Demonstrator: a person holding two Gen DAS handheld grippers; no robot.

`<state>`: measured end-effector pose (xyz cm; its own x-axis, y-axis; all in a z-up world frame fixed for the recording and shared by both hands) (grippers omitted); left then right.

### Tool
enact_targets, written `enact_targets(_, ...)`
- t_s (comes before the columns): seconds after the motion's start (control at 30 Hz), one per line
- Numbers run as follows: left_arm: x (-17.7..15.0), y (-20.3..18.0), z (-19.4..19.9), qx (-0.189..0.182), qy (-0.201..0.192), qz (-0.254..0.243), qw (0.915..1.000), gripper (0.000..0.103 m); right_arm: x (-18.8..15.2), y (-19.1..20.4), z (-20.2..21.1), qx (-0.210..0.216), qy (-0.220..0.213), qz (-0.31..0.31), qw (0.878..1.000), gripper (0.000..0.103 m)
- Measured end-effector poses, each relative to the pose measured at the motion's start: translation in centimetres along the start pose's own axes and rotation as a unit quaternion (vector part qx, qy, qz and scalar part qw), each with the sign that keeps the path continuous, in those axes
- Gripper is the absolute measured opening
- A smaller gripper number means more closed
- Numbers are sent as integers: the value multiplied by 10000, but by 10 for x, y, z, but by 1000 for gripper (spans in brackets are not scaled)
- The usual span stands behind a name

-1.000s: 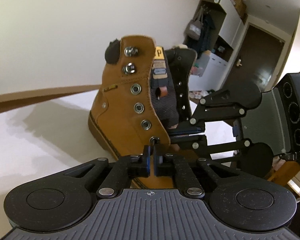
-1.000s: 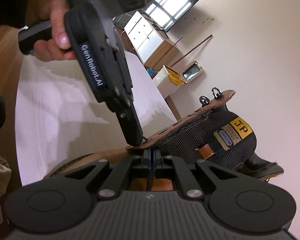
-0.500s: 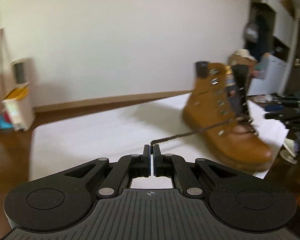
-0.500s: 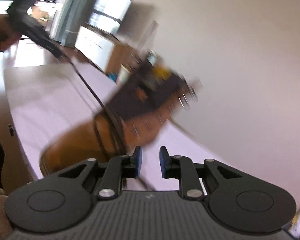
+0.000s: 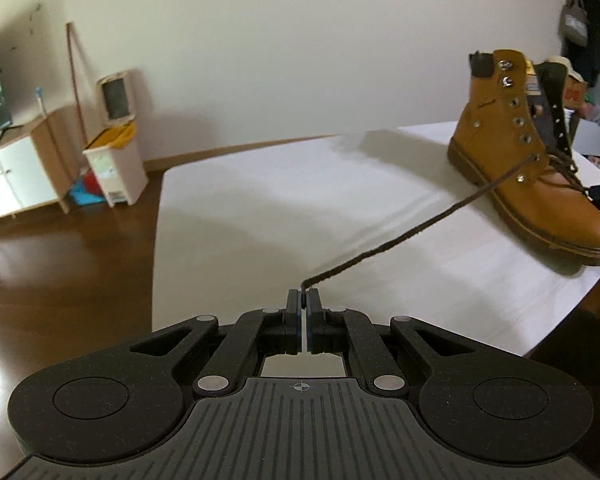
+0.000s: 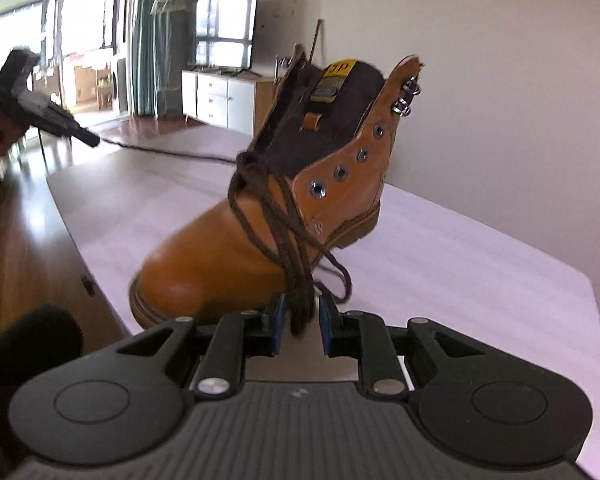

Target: Lace up shoes with both hands

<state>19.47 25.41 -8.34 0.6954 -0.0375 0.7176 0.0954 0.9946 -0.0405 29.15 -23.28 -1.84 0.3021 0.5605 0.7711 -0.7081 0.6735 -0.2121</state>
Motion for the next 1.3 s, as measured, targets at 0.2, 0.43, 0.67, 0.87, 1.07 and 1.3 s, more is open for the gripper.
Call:
enact_targets(0.2,0,10,5,242,-14,98,9997,2,-18,-12,22,158,-132,-297,9993,10)
enact_targets(0.43,3,-4,4,184,48,-100,9998,2,-22,-32,27,239,-329,-501,9979,18)
enact_targets(0.67,1,-17,0,158,140,-115,9997,2,-21,-23,7,470,-339,-150,9982,21)
enact_targets(0.87,2,-28,-3,151,172,-206,9995,2,-14,-59,13,-21,-631,-343,9974,4)
enact_targets(1.07,1,-37,-7,79,158,-223,9996,2,-25,-81,35,-919,-677,-264,9931,6)
enact_targets(1.3,-5,-42,-8,48,207,-227,9995,2,-27,-42,13,-598,-503,-307,9965,12)
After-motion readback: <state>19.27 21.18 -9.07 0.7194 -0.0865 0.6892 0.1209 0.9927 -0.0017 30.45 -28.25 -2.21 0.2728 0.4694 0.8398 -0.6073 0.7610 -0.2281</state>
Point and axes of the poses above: each gripper's, at about its wrist camera, not at the fingertips, and z roughly against the way its jaws point, y to its left, x to its top, the point moved 7 cm from there along -z, roughly the way its jaws point, and after that the axes turned 7 degrees about z, right-handed, at the moved point
